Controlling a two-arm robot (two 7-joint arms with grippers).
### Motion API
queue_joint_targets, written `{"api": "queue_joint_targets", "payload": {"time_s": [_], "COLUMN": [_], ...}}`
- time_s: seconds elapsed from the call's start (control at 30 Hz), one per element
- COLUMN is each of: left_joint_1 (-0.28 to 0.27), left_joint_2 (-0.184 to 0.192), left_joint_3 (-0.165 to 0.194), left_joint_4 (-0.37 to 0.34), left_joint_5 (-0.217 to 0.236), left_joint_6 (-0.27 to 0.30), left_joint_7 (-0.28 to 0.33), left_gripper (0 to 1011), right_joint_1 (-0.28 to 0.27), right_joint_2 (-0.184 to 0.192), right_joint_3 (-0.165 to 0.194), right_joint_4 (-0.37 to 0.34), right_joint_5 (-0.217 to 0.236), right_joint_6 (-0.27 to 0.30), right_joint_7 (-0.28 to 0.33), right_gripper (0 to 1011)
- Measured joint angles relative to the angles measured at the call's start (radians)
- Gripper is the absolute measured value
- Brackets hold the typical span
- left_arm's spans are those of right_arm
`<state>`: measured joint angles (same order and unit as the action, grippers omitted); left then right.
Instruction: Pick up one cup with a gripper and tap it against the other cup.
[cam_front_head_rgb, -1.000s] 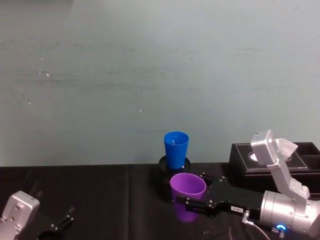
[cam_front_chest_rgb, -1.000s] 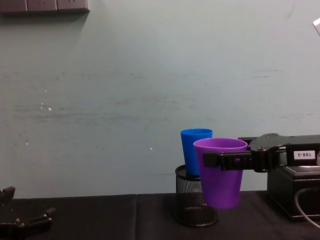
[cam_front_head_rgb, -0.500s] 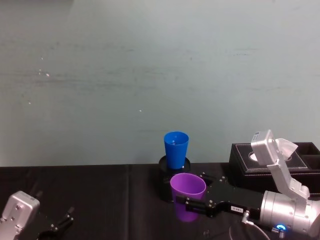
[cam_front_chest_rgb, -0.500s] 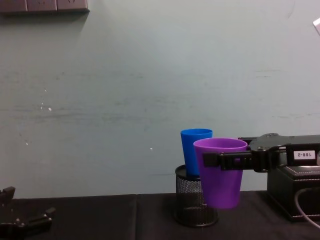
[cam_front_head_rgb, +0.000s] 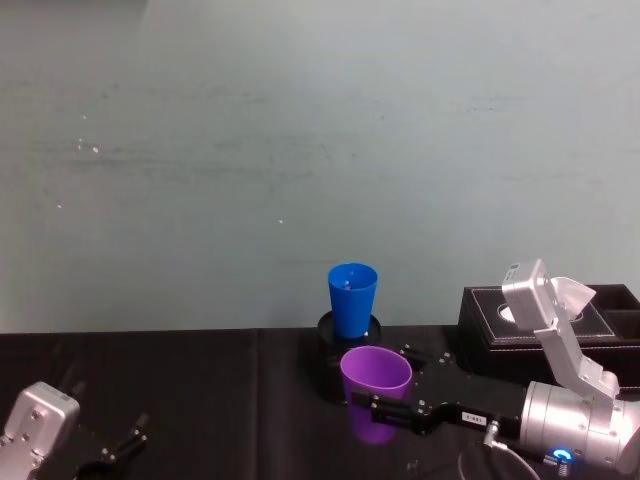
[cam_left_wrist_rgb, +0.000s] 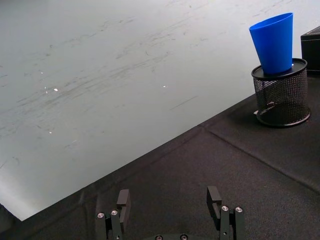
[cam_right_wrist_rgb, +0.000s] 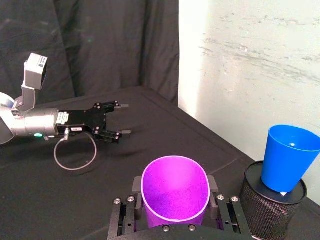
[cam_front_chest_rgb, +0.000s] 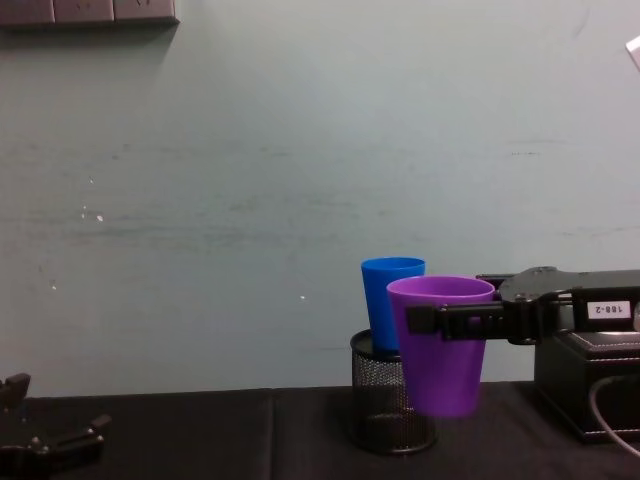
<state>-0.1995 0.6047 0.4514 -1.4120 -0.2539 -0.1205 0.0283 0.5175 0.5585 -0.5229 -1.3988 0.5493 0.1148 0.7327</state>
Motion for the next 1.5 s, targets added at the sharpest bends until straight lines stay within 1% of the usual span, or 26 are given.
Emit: {"api": "queue_joint_targets", "payload": {"time_s": [0.73, 1.0, 1.2, 1.4, 1.43, 1.5], "left_joint_1": [0.000, 0.000, 0.000, 0.000, 0.000, 0.000], "left_joint_2": [0.000, 0.000, 0.000, 0.000, 0.000, 0.000], "left_joint_3": [0.000, 0.000, 0.000, 0.000, 0.000, 0.000], "left_joint_4": [0.000, 0.000, 0.000, 0.000, 0.000, 0.000], "left_joint_5": [0.000, 0.000, 0.000, 0.000, 0.000, 0.000], "left_joint_6": [0.000, 0.000, 0.000, 0.000, 0.000, 0.000], "left_joint_7": [0.000, 0.000, 0.000, 0.000, 0.000, 0.000], "left_gripper": [1000, 1000, 1000, 1000, 1000, 1000], "right_joint_1": [0.000, 0.023, 0.055, 0.078, 0.094, 0.106], "right_joint_2": [0.000, -0.006, -0.030, -0.053, -0.073, -0.086], "right_joint_3": [-0.001, -0.029, -0.045, -0.050, -0.051, -0.050], "right_joint_4": [0.000, 0.027, 0.071, 0.116, 0.156, 0.184], "right_joint_5": [0.000, -0.004, -0.016, -0.026, -0.033, -0.037], "right_joint_6": [0.000, -0.005, -0.005, -0.014, -0.022, -0.028], "right_joint_7": [0.000, -0.007, -0.026, -0.039, -0.047, -0.050], "right_gripper": [729, 729, 729, 729, 729, 729]}}
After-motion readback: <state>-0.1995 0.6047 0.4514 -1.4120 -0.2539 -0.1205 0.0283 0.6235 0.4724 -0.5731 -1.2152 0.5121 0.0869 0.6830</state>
